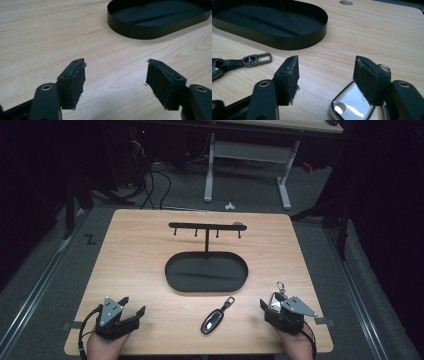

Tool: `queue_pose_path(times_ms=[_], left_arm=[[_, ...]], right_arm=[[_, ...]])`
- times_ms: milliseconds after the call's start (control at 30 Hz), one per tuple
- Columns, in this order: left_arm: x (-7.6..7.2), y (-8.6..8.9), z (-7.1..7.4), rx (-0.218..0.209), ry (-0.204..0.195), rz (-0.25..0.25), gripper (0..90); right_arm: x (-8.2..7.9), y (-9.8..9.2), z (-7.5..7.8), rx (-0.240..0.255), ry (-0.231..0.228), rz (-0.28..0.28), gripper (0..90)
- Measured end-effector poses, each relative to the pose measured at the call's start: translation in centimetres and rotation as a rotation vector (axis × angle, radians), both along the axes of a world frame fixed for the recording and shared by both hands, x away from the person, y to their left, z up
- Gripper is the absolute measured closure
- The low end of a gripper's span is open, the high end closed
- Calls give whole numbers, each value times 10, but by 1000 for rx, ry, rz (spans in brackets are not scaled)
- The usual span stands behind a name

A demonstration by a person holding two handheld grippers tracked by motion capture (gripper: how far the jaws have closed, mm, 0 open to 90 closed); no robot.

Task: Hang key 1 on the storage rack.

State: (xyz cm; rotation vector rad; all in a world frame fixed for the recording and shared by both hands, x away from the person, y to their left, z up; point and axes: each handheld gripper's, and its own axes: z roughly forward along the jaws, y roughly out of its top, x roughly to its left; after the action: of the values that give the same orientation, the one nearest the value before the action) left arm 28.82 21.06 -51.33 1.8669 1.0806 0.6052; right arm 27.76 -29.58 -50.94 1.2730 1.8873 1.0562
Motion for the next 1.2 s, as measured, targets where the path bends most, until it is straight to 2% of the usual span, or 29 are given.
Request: queue_pose_path(times_ms=[100, 233, 433, 600, 733, 800, 900, 1033, 1167, 1200], left_arm=[[1, -3, 0, -4, 10, 6, 351], [4, -10, 1, -3, 24, -11, 389], [5, -28, 5, 13, 8, -61, 463], [4, -42, 6, 20, 7, -103, 599], [7, -59, 5, 30, 34, -149, 701], [6, -69, 4, 50, 43, -180, 738], [1, -86, 3, 99, 36, -223, 770], [0, -87, 4, 98, 24, -217, 756], [1, -75, 4, 80, 11, -174, 664], [1, -72, 4, 78, 6, -166, 617]], right_arm=[[-1, -3, 3, 3, -6, -3, 353], [-2, -7, 3, 14, -10, -1, 339], [-8, -13, 2, 9, -3, -2, 338], [-11, -11, 2, 7, 8, -3, 335], [-13, -10, 2, -1, 11, 13, 336], [-14, -9, 1, -1, 18, 15, 335], [-14, -8, 0, 6, 26, 22, 338], [-15, 4, -1, 36, 50, 79, 368], [-18, 27, -1, 27, 56, 172, 414], [-19, 34, -1, 26, 61, 199, 433]])
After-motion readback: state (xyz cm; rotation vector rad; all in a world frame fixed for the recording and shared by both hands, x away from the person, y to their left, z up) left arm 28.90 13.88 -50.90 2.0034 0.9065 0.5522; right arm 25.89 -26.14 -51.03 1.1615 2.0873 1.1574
